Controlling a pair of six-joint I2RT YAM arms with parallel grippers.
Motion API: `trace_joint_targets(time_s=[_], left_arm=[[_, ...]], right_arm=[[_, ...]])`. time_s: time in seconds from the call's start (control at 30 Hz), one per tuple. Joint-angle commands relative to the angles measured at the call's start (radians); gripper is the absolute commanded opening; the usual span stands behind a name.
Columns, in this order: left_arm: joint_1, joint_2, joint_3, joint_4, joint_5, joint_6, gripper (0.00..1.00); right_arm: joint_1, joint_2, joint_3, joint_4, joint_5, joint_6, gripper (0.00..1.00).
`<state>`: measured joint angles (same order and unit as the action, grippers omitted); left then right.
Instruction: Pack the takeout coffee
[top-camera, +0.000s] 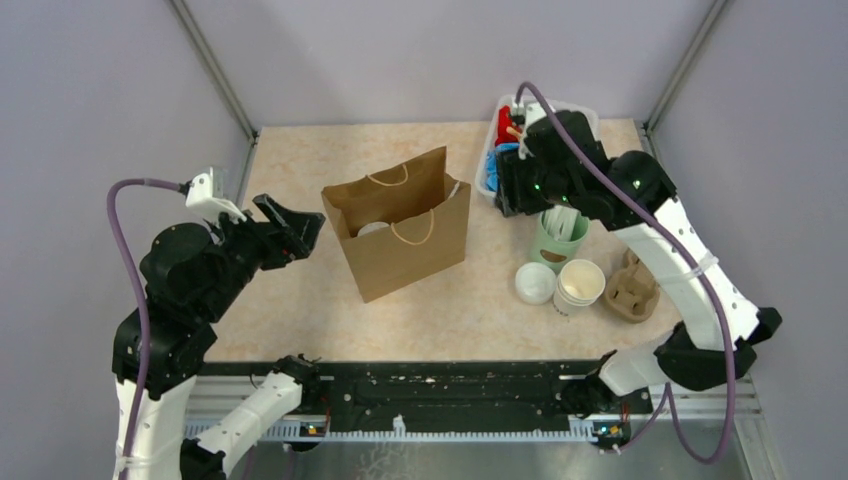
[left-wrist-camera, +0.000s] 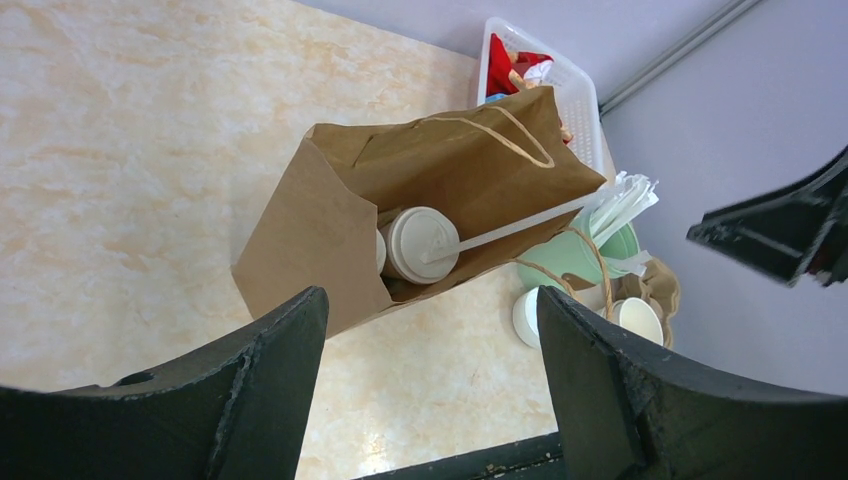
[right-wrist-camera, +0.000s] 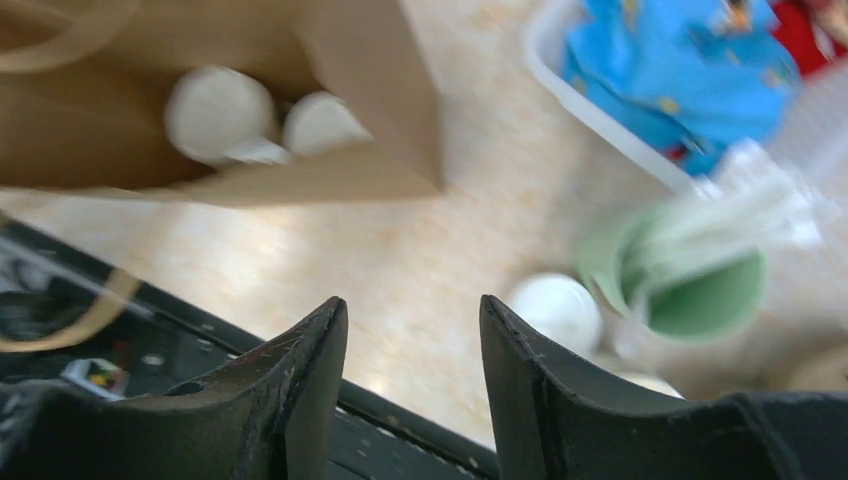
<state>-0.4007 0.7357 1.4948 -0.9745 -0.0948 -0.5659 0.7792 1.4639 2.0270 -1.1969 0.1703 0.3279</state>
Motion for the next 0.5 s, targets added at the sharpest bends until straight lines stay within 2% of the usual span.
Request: trace_joint_targets(time_s=[0.0, 0.17, 0.27, 0.43, 0.47], left_arm=[[0.0, 0.003, -0.006, 0.036, 0.015, 0.021, 0.82], [0.0, 0.003, -0.008, 0.034, 0.024, 0.023, 0.83], [0.0, 0.006, -0.009, 0.037, 0.032, 0.02, 0.83], [0.0, 0.018, -0.008, 0.049, 0.05, 0.023, 0.83], [0.0, 0.021, -0.003, 0.049, 0.053, 0.023, 0.82]], right_arm=[[-0.06, -0.14, -0.201, -0.124, 0.171, -0.041, 0.54], [-0.119, -0.241, -0.357, -0.122, 0.143, -0.006, 0.56], [-0.119, -0.26, -0.368, -0.073, 0.095, 0.012, 0.56], [-0.119, -0.212, -0.34, 0.263, -0.237, 0.066, 0.59], [-0.119, -0.196, -0.342, 0.312, -0.248, 0.087, 0.59]])
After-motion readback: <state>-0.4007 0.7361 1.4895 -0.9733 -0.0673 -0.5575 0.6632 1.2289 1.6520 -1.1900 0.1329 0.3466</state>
